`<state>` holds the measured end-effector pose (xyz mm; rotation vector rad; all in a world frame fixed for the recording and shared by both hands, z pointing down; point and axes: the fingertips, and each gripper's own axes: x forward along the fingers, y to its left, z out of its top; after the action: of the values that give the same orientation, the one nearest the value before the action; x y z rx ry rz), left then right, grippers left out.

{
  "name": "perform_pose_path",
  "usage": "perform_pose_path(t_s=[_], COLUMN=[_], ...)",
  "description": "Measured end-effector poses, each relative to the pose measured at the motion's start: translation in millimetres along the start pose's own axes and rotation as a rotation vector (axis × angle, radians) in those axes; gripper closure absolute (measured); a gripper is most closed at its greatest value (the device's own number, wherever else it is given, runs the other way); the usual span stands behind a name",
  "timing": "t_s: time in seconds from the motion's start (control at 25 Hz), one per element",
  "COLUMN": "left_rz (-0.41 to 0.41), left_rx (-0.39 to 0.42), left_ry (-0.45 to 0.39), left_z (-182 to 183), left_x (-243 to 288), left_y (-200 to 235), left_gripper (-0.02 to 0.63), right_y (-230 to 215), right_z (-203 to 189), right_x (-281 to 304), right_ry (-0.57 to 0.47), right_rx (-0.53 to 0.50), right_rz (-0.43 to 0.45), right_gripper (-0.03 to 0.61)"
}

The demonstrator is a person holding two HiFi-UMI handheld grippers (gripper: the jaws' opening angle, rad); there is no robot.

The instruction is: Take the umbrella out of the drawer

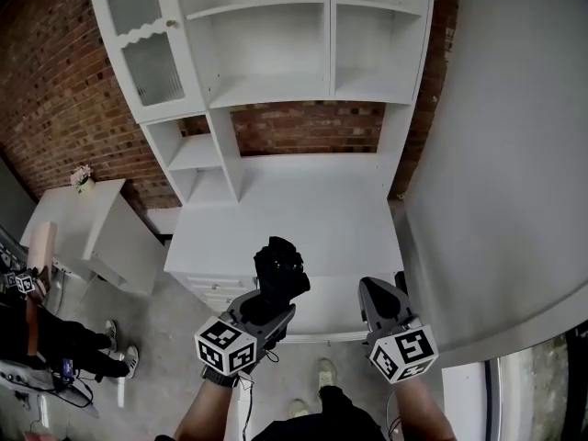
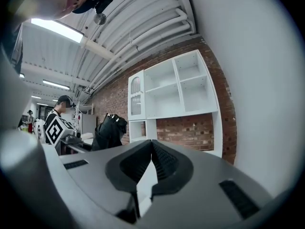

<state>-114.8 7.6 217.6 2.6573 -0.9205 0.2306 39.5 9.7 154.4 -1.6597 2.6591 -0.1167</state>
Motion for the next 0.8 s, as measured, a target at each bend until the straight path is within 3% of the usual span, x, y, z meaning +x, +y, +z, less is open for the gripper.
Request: perform_pose_path(t_s=[0.28, 0.6, 0.8], left_rz=[0.071, 0.169, 0.228], left_rx=[0.034, 0.022, 0.057], left_ry=[-0.093, -0.175, -0.222], left_z=[40, 70, 93], left_x=[-34, -68, -86], left_y=[-9, -6, -5], left_gripper=[0.377, 0.377, 0.377], right_y=[4, 18, 23], right_z=[36, 55, 69], right_x=[-11, -16, -16], right_ry=[-0.056, -0.083, -0.104], right_rx=[-0.036, -0.057, -0.068], right_rz=[-0.024, -0.022, -0.02], right_gripper=[0.574, 0.574, 0.574])
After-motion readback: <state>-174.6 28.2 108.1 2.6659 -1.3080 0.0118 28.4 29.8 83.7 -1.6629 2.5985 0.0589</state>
